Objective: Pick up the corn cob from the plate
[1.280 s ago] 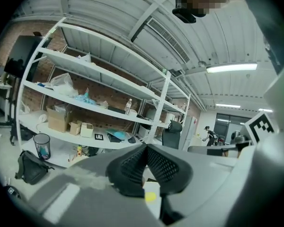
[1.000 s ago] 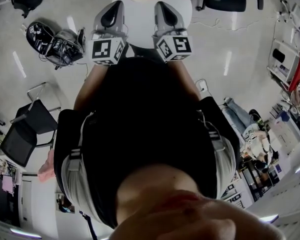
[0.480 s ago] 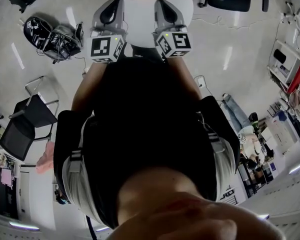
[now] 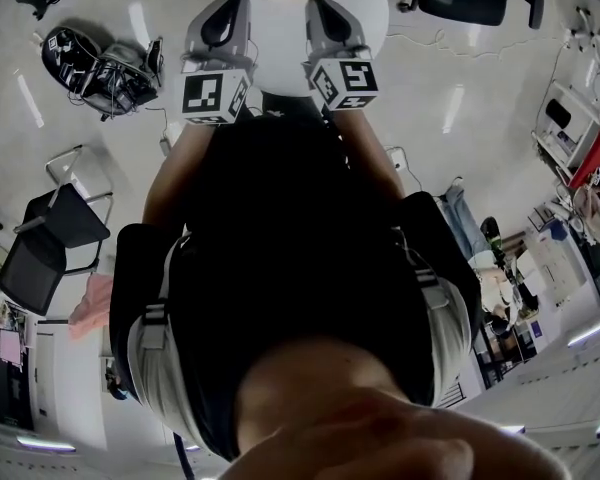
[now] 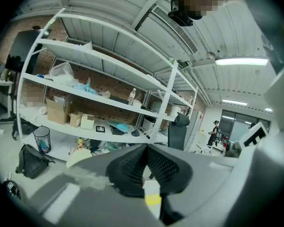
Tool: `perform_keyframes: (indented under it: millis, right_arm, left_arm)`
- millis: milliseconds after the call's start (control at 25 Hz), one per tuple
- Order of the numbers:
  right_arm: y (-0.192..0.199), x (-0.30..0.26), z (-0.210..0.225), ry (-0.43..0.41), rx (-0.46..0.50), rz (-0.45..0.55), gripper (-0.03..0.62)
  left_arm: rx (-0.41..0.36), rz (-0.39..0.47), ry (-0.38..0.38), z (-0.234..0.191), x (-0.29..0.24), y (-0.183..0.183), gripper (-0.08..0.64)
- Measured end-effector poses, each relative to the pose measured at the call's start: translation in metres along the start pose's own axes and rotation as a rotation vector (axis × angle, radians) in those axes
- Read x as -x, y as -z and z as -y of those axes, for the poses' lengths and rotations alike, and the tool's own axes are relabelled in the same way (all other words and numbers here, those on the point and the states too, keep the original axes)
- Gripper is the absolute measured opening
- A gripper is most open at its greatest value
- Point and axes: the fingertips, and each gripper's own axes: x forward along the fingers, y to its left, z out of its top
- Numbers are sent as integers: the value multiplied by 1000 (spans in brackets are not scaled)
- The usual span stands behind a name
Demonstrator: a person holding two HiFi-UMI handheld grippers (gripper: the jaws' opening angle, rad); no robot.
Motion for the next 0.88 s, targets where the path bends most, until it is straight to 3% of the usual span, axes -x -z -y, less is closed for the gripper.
perform_keyframes:
  millis: [600, 880]
  right_arm:
    - [27, -38, 23, 0, 10, -88, 15]
    - [42, -57, 32, -13, 35, -143, 57]
  left_arm:
    - [11, -18, -6, -13, -26, 6, 6]
    - [38, -21, -34, -23, -34, 6, 6]
